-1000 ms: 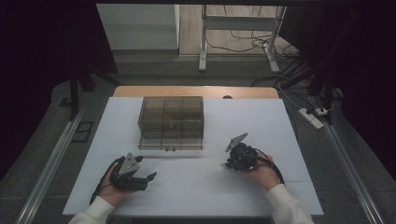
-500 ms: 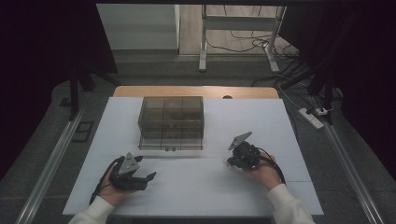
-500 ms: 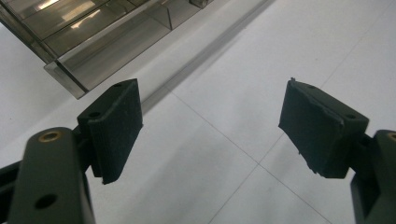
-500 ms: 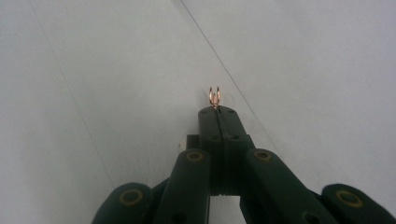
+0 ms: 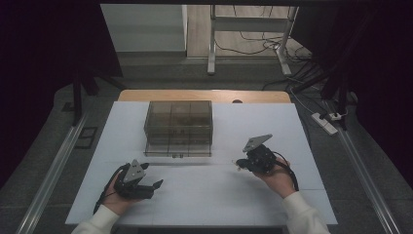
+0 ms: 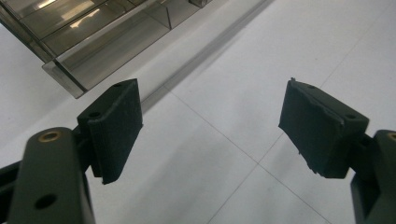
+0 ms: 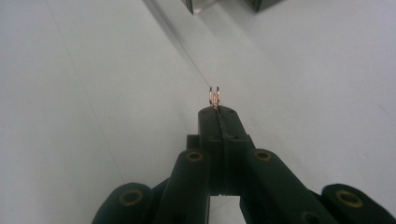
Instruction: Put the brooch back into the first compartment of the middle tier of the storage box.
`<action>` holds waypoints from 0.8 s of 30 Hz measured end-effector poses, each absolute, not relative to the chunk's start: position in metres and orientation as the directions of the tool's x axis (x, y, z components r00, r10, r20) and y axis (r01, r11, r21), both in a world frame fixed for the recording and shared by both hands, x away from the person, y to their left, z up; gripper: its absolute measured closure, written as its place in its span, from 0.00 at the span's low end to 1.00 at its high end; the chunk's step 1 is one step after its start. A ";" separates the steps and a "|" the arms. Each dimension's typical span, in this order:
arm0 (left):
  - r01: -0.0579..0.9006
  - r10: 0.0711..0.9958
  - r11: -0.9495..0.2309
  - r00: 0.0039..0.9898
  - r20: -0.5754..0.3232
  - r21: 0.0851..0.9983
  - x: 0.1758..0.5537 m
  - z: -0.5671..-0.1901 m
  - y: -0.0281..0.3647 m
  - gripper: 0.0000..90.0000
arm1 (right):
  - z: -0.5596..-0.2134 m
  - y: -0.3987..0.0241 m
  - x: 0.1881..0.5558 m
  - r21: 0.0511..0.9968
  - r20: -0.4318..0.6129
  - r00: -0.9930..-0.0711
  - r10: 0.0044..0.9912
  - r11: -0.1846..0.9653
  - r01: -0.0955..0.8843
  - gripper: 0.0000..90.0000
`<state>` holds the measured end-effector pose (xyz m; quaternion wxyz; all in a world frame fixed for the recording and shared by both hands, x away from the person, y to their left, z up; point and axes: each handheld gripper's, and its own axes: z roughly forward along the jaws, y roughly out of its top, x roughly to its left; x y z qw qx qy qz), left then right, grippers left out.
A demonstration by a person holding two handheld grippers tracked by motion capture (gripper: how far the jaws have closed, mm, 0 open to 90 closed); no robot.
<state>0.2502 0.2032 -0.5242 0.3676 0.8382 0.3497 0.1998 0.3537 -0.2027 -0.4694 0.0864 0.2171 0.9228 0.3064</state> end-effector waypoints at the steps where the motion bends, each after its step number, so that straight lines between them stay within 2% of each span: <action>1: 0.439 0.733 -0.485 0.676 0.078 0.756 0.250 -0.524 0.203 0.23 | -0.468 -0.203 0.353 0.612 -0.028 -0.893 0.449 0.715 0.340 1.00; 24: 0.444 0.732 -0.488 0.677 0.076 0.751 0.251 -0.525 0.202 0.23 | -0.448 -0.190 0.347 0.741 0.028 -0.910 0.414 0.602 0.296 0.99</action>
